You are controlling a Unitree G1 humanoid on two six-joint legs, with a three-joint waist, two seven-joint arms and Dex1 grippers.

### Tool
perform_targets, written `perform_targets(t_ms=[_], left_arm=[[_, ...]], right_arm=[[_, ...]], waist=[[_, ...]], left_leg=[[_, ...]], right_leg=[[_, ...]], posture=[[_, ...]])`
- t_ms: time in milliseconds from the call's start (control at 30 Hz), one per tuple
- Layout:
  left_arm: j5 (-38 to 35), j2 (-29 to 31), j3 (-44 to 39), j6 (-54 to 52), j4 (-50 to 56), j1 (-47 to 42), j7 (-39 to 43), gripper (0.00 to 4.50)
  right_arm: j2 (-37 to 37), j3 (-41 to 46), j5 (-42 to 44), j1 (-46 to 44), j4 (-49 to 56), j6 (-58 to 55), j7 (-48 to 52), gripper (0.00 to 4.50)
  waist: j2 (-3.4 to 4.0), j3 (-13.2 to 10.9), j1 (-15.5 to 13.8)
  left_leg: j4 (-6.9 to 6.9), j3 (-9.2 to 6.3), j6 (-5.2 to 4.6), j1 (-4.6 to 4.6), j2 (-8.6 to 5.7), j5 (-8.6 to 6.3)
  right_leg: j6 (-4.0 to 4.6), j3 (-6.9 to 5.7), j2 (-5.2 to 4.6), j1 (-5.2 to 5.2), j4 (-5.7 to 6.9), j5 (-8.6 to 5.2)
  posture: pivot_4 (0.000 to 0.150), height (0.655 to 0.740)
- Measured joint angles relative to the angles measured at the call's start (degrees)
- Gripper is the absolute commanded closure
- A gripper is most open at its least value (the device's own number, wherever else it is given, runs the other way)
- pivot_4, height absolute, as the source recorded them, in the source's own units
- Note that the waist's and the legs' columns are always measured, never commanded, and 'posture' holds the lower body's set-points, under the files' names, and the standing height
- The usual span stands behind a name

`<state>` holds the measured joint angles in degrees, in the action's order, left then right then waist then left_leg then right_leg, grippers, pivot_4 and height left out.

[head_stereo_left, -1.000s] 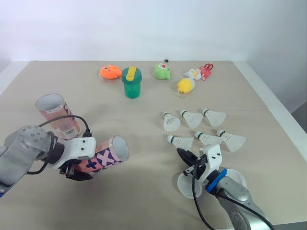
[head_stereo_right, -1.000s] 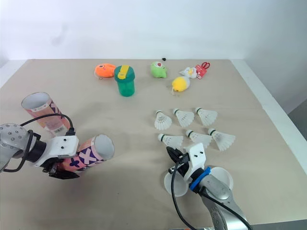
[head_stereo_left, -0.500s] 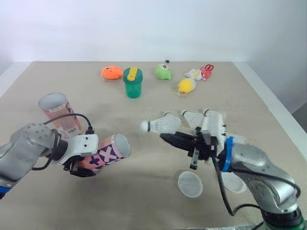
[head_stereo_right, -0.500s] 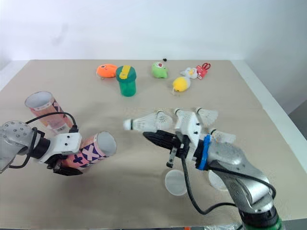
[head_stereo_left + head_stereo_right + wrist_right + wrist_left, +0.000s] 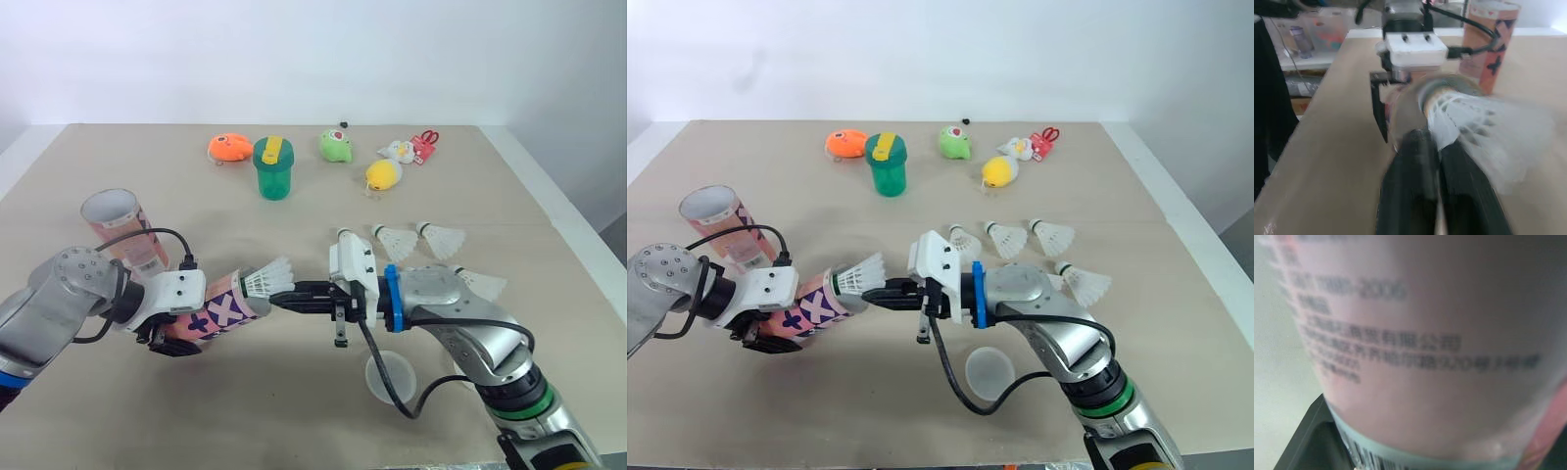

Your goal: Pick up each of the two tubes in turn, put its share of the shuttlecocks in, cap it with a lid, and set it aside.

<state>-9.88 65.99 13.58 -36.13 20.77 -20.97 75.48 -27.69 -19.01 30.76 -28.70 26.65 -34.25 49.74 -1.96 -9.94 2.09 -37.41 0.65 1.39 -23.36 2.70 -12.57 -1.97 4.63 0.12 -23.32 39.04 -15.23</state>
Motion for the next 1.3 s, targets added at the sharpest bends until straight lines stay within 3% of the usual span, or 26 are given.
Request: perform_targets(t_ms=[133, 200, 333, 533, 800, 1200, 1300], left_arm=[[0.0, 0.0, 0.0, 0.0, 0.0, 0.0, -0.1, 1.13], [-0.1, 0.0, -0.1, 0.0, 0.3, 0.2, -0.2, 1.13], [-0.3, 0.0, -0.7, 0.0, 0.7, 1.0, -0.6, 1.13], [-0.1, 0.1, -1.1, 0.0, 0.7, 1.5, -0.6, 1.13], [-0.1, 0.0, -1.1, 0.1, 0.7, 1.5, -0.8, 1.13], [0.0, 0.0, -1.2, 0.1, 0.8, 1.7, -1.0, 1.13], [-0.1, 0.0, -1.2, 0.1, 0.8, 1.7, -0.9, 1.13]], right_arm=[[0.7, 1.8, 1.7, 1.6, 0.3, -1.3, -1.0, 1.05], [2.2, 6.1, 2.0, 5.5, 2.7, -1.5, -6.2, 0.09], [2.6, 10.6, -6.2, 12.7, 3.6, 3.3, -16.0, 0.09], [5.7, 10.2, -16.2, 20.4, 0.3, 3.9, -26.9, 0.09], [14.6, 10.6, -19.1, 14.9, -8.6, 2.4, -34.5, 0.09], [22.8, 14.9, -18.9, 4.4, -26.9, 6.5, -37.1, 0.09], [23.7, 15.5, -18.8, 3.5, -29.4, 7.5, -37.3, 1.00]], waist=[[0.00, 0.0, -0.1], [0.00, 0.0, -0.2], [-0.02, 0.0, -0.3], [0.08, 0.0, -0.2], [0.10, 0.0, 0.3], [0.16, -0.1, 0.4], [0.17, -0.1, 0.4]], left_leg=[[-0.01, 0.02, 0.00, 0.00, 0.00, 0.00], [0.01, 0.00, 0.00, -0.01, 0.00, 0.00], [0.04, 0.01, 0.02, -0.01, -0.02, -0.01], [0.06, 0.14, 0.01, 0.05, 0.00, -0.01], [0.00, 0.26, 0.00, 0.04, -0.02, 0.00], [0.03, 0.20, -0.01, 0.04, -0.02, 0.01], [0.04, 0.23, -0.01, 0.03, -0.03, 0.01]], right_leg=[[-0.01, 0.01, -0.01, 0.00, 0.00, 0.00], [0.00, 0.00, -0.01, -0.01, 0.00, -0.03], [0.00, 0.01, -0.02, -0.02, 0.00, -0.08], [0.18, 0.13, 0.01, -0.06, 0.00, -0.08], [0.16, 0.23, -0.03, -0.06, 0.00, -0.07], [0.10, 0.21, -0.02, -0.06, 0.00, -0.01], [0.07, 0.23, -0.03, -0.06, 0.00, -0.02]], posture=[[0.150, 0.7400], [0.150, 0.7400], [0.150, 0.7400], [0.150, 0.7400], [0.150, 0.7400], [0.150, 0.7400], [0.150, 0.7400]])
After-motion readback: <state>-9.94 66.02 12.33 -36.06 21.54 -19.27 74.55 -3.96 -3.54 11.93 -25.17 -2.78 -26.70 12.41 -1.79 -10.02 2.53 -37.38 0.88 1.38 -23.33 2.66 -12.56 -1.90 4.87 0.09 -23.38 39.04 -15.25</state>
